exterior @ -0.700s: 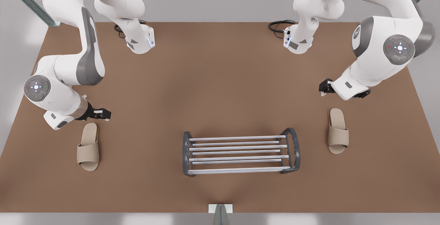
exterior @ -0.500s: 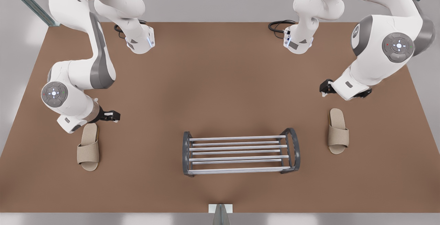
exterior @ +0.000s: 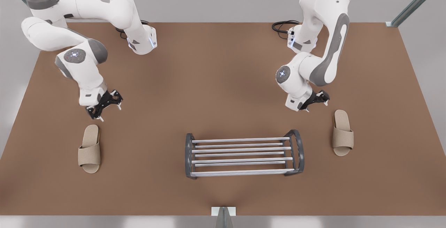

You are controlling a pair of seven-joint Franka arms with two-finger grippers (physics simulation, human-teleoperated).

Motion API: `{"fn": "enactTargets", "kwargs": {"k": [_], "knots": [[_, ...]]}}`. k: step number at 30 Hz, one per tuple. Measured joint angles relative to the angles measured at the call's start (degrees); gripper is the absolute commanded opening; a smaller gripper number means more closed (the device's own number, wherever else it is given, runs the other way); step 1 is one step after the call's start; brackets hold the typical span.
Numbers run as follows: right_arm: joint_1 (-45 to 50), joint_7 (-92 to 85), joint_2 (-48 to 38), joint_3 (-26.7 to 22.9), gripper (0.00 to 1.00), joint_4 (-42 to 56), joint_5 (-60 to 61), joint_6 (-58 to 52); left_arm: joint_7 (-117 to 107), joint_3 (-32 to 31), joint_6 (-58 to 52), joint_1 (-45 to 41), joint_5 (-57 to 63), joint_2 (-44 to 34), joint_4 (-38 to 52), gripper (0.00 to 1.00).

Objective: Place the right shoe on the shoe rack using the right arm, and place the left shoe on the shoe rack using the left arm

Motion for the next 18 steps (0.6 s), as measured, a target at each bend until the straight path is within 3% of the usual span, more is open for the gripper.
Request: {"fn": "enactTargets", "kwargs": {"k": [3, 7, 12, 18], "knots": [[4.28, -2.45, -5.04, -4.93, 1.00, -4.85, -24.19, 2.43, -13.09, 2.03, 10.17, -1.29, 10.69, 1.23, -2.31, 1.00], [-2.70, -14.56, -2.57, -9.53, 1.00, -8.13, -42.87, 13.19, -30.98, 6.82, 18.18, -1.85, 34.19, 2.28, -7.55, 1.00], [-7.35, -38.18, -1.48, -13.80, 1.00, -8.50, -49.17, 26.28, -51.07, 10.65, 23.56, -1.36, 52.50, 3.31, -10.18, 1.00], [-6.16, -59.23, -0.85, -18.33, 1.00, -8.11, -46.28, 31.41, -72.04, 15.07, 32.06, -0.56, 70.53, 5.41, -10.36, 1.00]]}}
